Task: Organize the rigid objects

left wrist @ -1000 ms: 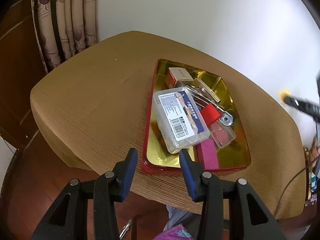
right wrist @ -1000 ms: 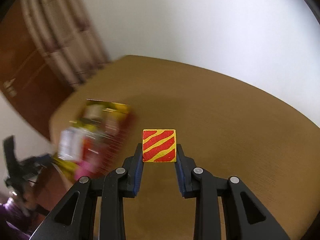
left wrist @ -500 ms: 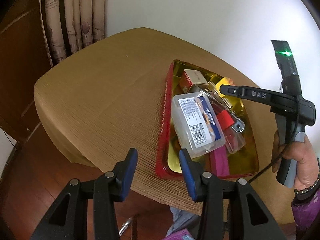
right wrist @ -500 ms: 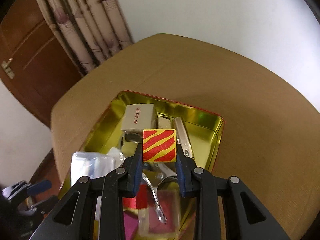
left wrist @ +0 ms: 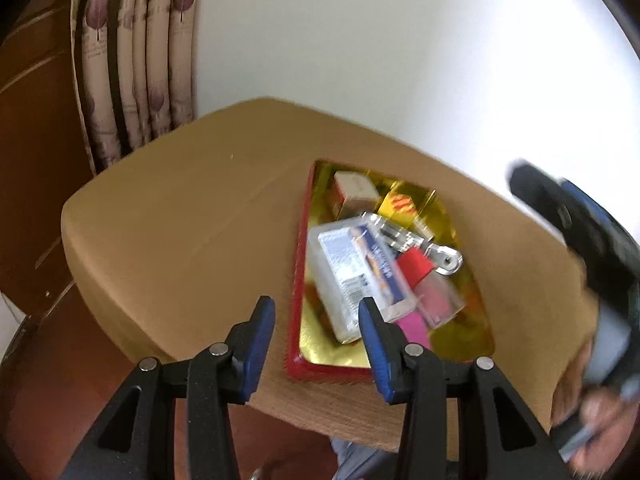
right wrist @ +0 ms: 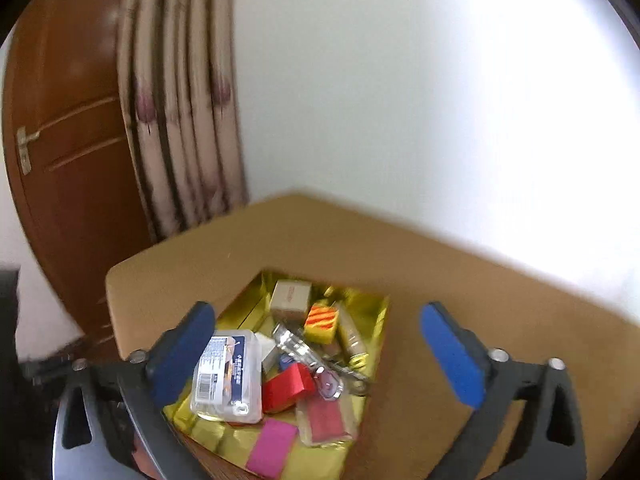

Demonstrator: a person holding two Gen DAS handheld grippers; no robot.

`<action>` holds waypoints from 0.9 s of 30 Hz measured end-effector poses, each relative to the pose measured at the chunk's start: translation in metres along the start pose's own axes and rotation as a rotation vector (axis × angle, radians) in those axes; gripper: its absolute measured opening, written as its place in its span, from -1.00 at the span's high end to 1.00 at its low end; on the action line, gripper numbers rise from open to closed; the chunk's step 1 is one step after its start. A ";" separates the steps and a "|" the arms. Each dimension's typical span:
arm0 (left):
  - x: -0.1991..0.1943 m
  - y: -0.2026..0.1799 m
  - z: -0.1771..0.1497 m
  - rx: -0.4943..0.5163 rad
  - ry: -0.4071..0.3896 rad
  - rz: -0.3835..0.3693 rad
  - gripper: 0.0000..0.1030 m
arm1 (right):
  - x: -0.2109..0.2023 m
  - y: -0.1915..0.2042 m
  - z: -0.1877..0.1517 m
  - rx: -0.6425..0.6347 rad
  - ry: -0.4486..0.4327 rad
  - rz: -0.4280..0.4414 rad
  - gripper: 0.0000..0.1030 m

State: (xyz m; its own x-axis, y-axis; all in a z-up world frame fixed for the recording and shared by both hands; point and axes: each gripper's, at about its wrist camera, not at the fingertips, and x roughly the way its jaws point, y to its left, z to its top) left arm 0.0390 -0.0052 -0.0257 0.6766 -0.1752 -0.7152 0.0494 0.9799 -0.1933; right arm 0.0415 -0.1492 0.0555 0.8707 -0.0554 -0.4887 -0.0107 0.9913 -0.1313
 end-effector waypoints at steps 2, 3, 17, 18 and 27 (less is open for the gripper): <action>-0.006 -0.001 0.001 0.003 -0.039 -0.012 0.14 | -0.013 0.008 -0.008 -0.007 -0.018 -0.075 -0.99; -0.009 -0.002 0.001 0.008 -0.053 -0.006 0.14 | -0.018 0.009 -0.010 0.004 -0.019 -0.087 -0.99; -0.045 -0.014 0.001 0.086 -0.198 0.057 0.14 | -0.076 0.001 -0.027 0.161 -0.117 -0.234 -0.99; -0.047 -0.015 0.000 0.090 -0.207 0.056 0.14 | -0.080 0.003 -0.027 0.161 -0.121 -0.232 -0.99; -0.079 -0.028 0.004 0.150 -0.285 0.089 0.14 | -0.110 0.007 -0.018 0.159 -0.153 -0.234 -0.99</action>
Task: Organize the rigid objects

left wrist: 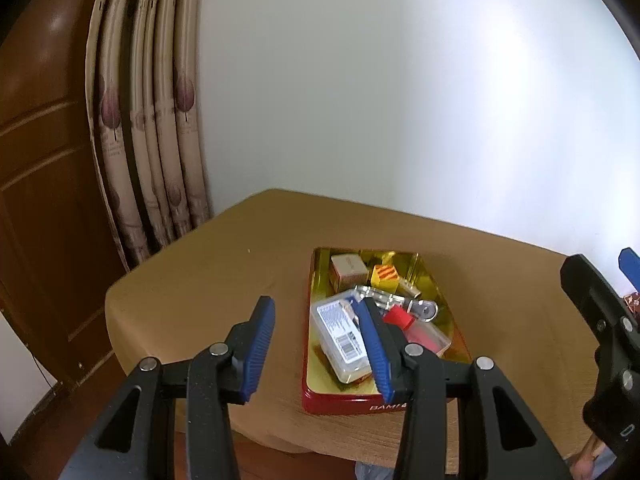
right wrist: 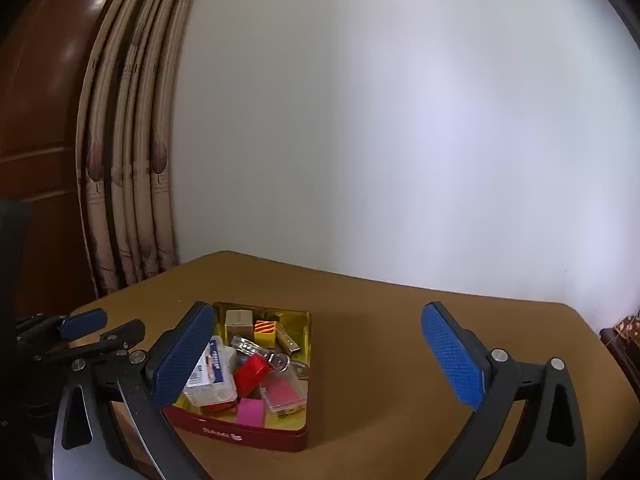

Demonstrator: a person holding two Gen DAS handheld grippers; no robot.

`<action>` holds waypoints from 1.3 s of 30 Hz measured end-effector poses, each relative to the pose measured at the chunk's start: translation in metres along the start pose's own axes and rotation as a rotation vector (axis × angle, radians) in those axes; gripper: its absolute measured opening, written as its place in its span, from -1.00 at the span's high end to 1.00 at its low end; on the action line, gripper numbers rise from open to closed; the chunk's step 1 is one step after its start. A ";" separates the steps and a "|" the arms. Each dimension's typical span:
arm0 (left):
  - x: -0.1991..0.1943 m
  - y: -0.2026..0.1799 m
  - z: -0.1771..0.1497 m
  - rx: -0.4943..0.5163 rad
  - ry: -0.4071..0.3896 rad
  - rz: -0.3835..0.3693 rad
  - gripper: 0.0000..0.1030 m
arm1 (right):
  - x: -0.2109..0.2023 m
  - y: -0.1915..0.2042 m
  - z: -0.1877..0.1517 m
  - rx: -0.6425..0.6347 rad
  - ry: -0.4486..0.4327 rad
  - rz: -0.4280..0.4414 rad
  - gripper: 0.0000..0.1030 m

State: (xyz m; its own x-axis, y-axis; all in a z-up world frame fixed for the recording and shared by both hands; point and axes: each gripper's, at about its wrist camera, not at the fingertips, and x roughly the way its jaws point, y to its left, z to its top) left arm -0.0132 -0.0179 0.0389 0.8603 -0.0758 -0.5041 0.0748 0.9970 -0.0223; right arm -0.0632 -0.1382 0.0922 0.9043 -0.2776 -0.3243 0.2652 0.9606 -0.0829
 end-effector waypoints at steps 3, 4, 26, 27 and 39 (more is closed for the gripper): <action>-0.005 0.002 0.007 0.017 0.016 -0.018 0.11 | -0.006 -0.002 0.006 0.013 -0.018 -0.012 -0.99; -0.005 0.003 0.009 0.022 0.022 -0.010 0.11 | -0.008 -0.001 0.007 0.015 -0.022 -0.017 -0.99; -0.035 0.009 0.007 0.032 -0.099 -0.024 -0.70 | -0.023 -0.009 0.004 0.023 -0.019 -0.024 -0.99; -0.035 0.009 0.008 0.034 -0.100 -0.023 -0.70 | -0.023 -0.010 0.003 0.022 -0.017 -0.024 -0.99; -0.026 -0.002 0.003 0.075 -0.037 -0.037 -0.70 | -0.025 -0.004 0.002 0.009 -0.015 -0.022 -0.99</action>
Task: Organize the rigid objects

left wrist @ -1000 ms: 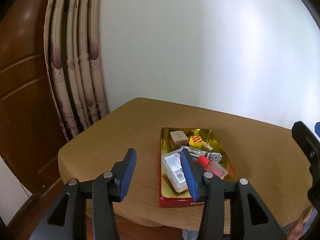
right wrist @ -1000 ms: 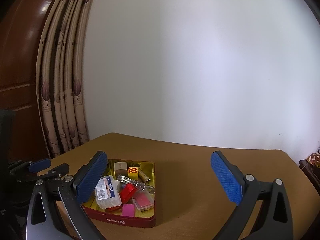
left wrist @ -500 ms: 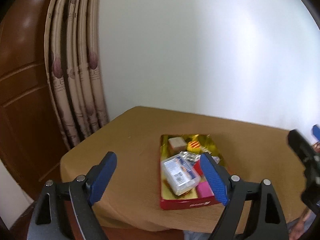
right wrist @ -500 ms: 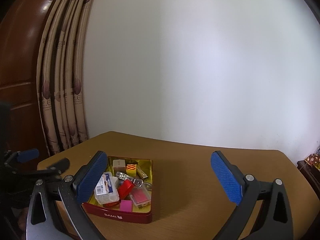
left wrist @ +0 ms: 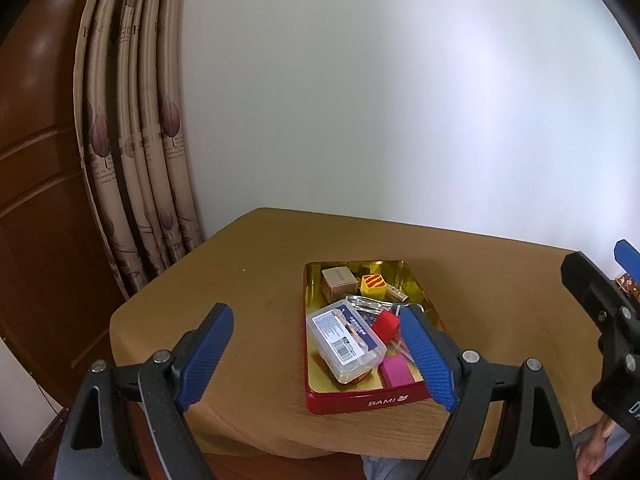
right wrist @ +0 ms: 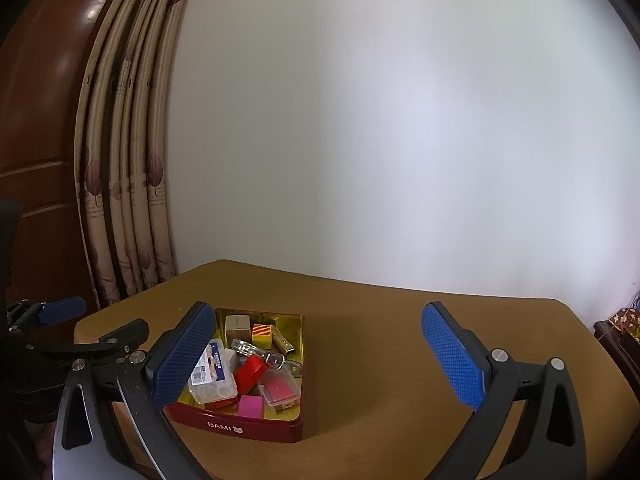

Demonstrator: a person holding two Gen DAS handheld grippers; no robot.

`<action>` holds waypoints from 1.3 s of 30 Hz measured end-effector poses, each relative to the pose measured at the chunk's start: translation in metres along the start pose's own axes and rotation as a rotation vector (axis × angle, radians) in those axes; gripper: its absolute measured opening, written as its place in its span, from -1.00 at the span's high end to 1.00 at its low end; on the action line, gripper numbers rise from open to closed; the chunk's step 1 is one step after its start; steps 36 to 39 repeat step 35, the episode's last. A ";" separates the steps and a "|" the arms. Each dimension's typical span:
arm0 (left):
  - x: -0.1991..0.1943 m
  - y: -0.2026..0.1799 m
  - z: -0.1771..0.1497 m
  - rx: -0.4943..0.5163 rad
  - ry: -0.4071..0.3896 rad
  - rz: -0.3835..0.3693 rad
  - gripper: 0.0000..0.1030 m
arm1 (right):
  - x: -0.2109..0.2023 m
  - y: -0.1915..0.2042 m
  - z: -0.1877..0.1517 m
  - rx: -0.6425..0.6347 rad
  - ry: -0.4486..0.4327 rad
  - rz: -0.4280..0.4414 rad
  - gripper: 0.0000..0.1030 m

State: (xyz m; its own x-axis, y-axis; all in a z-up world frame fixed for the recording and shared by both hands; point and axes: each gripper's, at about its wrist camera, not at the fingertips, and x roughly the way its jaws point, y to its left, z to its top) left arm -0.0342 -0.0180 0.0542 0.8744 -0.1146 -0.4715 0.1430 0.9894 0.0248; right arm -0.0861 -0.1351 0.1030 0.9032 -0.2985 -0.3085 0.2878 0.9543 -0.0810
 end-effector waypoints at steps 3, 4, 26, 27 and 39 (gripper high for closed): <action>0.004 0.000 -0.002 -0.002 0.018 -0.002 -0.70 | 0.000 0.000 0.000 0.001 0.005 -0.001 -0.99; 0.004 0.000 -0.002 -0.004 0.018 0.002 -0.70 | 0.000 0.000 0.000 0.001 0.006 -0.001 -0.99; 0.012 -0.007 -0.011 0.022 0.011 0.036 -0.80 | 0.001 -0.002 -0.002 -0.007 0.024 0.008 -0.99; 0.013 -0.006 -0.011 0.018 0.013 0.038 -0.80 | 0.001 -0.002 -0.002 -0.007 0.024 0.008 -0.99; 0.018 -0.008 -0.007 0.025 0.067 0.003 -0.80 | -0.001 -0.002 -0.001 -0.009 0.022 0.012 -0.99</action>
